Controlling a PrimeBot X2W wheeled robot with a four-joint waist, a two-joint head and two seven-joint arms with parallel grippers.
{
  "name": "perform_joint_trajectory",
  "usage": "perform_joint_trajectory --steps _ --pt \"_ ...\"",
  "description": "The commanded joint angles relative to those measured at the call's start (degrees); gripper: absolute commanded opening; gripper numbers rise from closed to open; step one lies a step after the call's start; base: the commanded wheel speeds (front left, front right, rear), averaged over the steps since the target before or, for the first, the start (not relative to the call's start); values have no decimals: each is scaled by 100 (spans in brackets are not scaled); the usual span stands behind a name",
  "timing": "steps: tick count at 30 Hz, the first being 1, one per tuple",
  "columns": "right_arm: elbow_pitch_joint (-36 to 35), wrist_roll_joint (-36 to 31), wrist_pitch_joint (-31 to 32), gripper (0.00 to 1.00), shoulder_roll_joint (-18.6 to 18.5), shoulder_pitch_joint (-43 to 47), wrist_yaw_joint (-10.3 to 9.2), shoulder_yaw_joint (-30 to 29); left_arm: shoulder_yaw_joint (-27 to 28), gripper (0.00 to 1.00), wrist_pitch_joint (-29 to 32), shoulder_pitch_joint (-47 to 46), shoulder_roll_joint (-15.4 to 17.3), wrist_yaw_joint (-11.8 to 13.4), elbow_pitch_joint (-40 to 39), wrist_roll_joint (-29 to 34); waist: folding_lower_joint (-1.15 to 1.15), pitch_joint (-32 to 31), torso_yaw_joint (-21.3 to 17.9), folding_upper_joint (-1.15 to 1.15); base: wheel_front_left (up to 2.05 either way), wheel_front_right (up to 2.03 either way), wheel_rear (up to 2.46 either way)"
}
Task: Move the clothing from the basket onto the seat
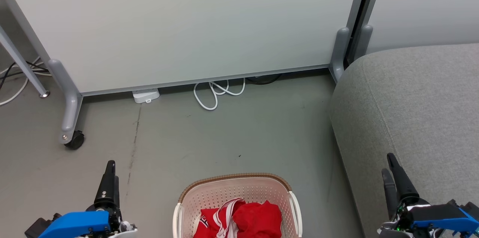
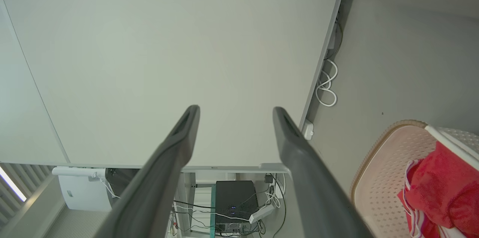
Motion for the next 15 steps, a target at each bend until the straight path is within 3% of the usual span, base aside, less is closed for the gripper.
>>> perform_joint_trajectory --steps 1,15 --pt "-120 -281 -81 100 -24 -148 29 32 -46 100 -77 -169 47 38 -137 270 0 -1 1 0 0 0 0" --pt "-228 -2245 -423 100 -36 -181 35 158 -341 100 -418 -160 105 227 -260 2234 0 -5 5 0 0 0 0"
